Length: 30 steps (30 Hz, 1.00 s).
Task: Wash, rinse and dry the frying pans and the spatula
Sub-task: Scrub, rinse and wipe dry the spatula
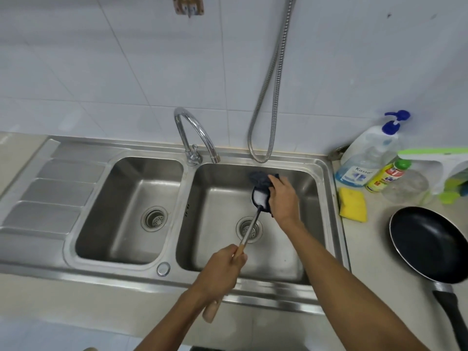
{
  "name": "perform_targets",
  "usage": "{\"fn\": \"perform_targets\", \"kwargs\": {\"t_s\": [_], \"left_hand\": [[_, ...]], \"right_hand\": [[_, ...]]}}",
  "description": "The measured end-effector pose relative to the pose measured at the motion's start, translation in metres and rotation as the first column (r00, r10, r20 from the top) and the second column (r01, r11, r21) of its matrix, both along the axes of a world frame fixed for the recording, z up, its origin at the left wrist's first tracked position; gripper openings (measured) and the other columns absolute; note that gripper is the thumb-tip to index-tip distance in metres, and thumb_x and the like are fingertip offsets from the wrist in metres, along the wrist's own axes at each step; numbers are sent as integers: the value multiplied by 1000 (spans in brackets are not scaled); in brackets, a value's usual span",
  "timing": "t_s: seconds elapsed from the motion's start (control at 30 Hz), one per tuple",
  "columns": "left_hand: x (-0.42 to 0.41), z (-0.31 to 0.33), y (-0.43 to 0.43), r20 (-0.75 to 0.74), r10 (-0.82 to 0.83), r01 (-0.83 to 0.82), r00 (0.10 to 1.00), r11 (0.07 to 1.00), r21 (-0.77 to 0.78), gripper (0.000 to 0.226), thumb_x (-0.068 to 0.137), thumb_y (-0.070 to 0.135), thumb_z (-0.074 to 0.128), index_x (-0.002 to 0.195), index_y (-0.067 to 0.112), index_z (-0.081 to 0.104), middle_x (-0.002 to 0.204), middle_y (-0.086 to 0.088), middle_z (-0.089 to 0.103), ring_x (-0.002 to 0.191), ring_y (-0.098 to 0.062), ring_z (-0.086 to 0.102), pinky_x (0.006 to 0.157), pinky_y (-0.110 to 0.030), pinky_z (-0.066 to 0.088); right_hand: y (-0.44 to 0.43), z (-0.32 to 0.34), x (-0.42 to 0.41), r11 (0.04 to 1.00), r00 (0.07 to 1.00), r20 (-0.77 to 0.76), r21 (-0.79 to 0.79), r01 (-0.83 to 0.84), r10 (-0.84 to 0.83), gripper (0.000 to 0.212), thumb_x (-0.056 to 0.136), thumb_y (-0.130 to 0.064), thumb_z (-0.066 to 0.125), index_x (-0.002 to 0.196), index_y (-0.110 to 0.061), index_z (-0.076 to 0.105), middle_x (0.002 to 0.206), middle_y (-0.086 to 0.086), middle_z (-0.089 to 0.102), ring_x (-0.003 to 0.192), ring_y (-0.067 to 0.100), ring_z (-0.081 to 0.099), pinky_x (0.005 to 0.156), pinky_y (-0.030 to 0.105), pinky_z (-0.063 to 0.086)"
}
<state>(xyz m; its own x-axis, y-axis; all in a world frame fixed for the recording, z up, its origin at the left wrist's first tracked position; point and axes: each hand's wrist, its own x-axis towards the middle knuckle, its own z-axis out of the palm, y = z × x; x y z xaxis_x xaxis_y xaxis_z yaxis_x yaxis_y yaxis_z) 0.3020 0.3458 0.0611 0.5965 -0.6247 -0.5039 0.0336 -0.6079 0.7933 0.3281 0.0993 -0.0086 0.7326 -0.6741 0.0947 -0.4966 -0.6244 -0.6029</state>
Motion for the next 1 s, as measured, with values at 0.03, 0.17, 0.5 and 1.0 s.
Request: {"fn": "perform_targets", "kwargs": {"t_s": [0.03, 0.17, 0.5, 1.0], "left_hand": [[-1, 0, -2, -5, 18, -18, 1000, 1000, -16, 26, 102, 36, 51, 78, 25, 51, 62, 9, 52, 49, -7, 44, 53, -29, 41], [2, 0, -12, -64, 64, -66, 996, 997, -32, 27, 103, 32, 52, 77, 25, 50, 60, 11, 52, 46, -5, 44, 49, -24, 40], [-17, -20, -14, -40, 26, -27, 999, 999, -27, 23, 102, 38, 51, 85, 24, 55, 67, 9, 54, 55, -8, 47, 58, -32, 43], [3, -48, -25, 232, 182, -201, 955, 978, 60, 11, 105, 27, 51, 105, 20, 41, 72, -6, 65, 55, -16, 58, 52, -32, 48]], "right_hand": [[7, -2, -6, 997, 998, 4, -41, -58, 58, 41, 94, 4, 58, 133, -6, 63, 135, 20, 58, 129, 39, 53, 108, 43, 45], [33, -18, -40, 978, 985, -11, -118, -171, 171, 44, 87, 8, 66, 129, -6, 66, 131, 22, 62, 128, 44, 55, 105, 49, 48], [-40, -31, -46, 1000, 986, -165, -17, -5, 2, 41, 94, -9, 62, 135, -11, 62, 135, 18, 60, 122, 38, 58, 103, 44, 49], [29, 43, -103, 933, 951, 211, 328, 149, -226, 44, 100, -26, 60, 144, -29, 54, 135, -8, 60, 122, 5, 53, 102, 22, 42]]}}
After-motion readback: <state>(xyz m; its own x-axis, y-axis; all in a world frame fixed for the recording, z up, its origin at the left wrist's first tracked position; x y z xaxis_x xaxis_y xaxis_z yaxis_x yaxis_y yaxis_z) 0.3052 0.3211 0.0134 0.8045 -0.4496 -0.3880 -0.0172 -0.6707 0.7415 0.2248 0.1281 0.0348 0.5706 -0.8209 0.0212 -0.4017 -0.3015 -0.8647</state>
